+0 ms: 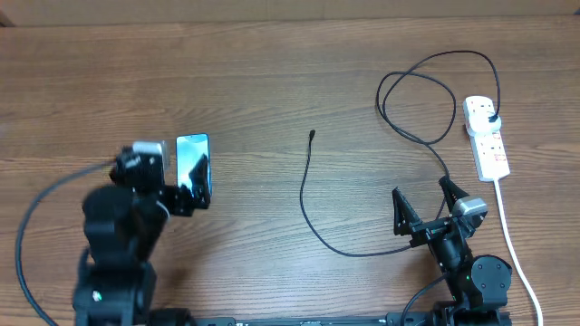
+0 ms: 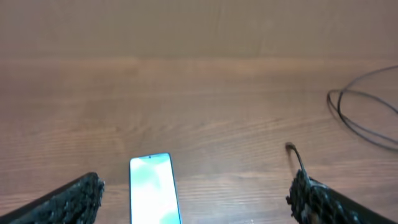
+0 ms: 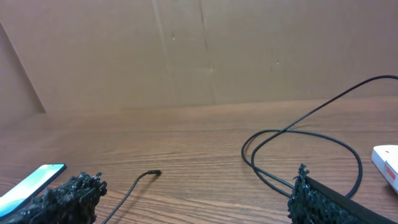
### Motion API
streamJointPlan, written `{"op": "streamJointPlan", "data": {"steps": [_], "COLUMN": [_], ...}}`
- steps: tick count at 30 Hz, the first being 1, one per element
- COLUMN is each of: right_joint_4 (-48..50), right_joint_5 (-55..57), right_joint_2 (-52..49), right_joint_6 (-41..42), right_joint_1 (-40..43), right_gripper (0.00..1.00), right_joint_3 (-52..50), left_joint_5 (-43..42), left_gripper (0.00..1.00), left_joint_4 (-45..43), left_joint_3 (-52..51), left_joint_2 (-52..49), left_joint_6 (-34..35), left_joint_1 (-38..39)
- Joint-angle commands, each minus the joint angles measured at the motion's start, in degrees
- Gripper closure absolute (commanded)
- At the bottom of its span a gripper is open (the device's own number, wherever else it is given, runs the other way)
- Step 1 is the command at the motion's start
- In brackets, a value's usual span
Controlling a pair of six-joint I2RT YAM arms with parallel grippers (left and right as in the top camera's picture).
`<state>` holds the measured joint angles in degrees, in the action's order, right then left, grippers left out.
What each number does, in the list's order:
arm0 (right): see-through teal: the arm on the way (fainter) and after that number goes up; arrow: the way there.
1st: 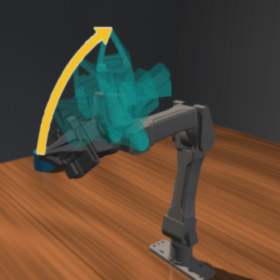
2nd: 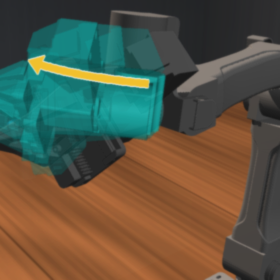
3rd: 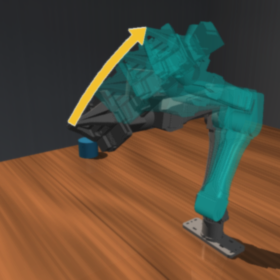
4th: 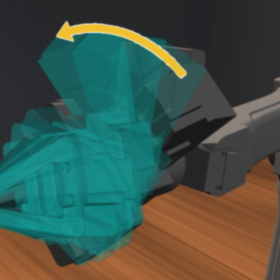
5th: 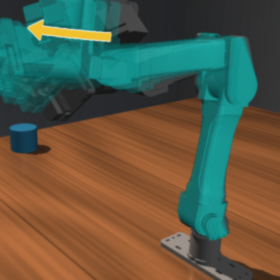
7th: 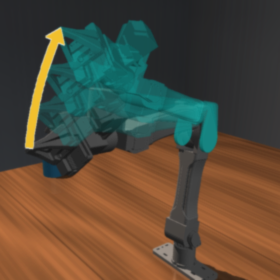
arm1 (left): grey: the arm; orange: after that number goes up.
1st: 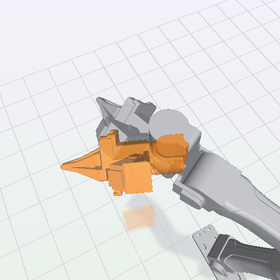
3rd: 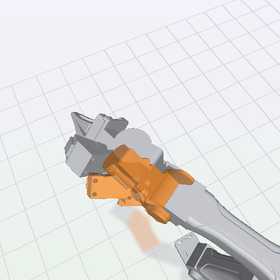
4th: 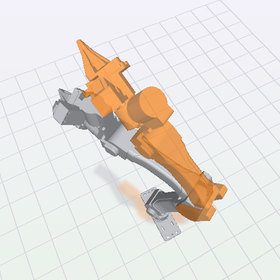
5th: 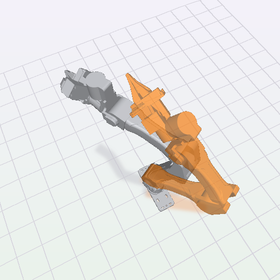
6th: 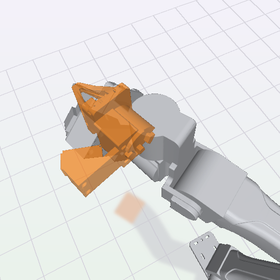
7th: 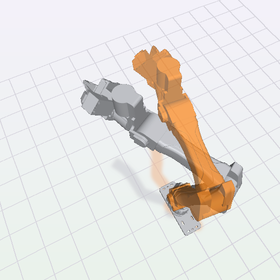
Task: Plug charger to phone and switch on socket
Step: 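Move the left gripper forward over the smartphone and lower onto it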
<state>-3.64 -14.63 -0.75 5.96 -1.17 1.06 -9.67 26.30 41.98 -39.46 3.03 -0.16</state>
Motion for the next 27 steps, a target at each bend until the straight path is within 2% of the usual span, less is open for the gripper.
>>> {"op": "streamJointPlan", "data": {"steps": [1,7,14,17,23,27], "right_joint_4": [0.3,0.3,0.3,0.3,0.3,0.3], "right_joint_5": [0.0,0.0,0.0,0.0,0.0,0.0], "right_joint_2": [0.6,0.6,0.6,0.6,0.6,0.6], "right_joint_6": [0.0,0.0,0.0,0.0,0.0,0.0], "right_joint_1": [-0.3,-0.3,-0.3,-0.3,-0.3,-0.3], "right_gripper": [0.00,0.00,0.00,0.00,0.00,0.00], "right_joint_3": [-0.6,-0.6,-0.6,-0.6,-0.6,-0.6], "left_joint_5": [-1.0,-4.3,-2.4,-2.2,-1.6,3.9], "left_gripper": [0.01,0.00,0.00,0.01,0.00,0.00], "left_joint_4": [7.0,22.1,40.6,43.5,42.0,42.8], "left_joint_3": [11.6,27.4,44.3,47.4,47.4,47.4], "left_joint_2": [-8.5,-22.7,-38.1,-42.6,-48.6,-52.8], "left_joint_6": [0.4,-0.5,-0.5,-0.5,-1.0,-0.6], "left_joint_1": [-0.5,-0.5,-0.5,-0.5,-0.5,-0.5]}}
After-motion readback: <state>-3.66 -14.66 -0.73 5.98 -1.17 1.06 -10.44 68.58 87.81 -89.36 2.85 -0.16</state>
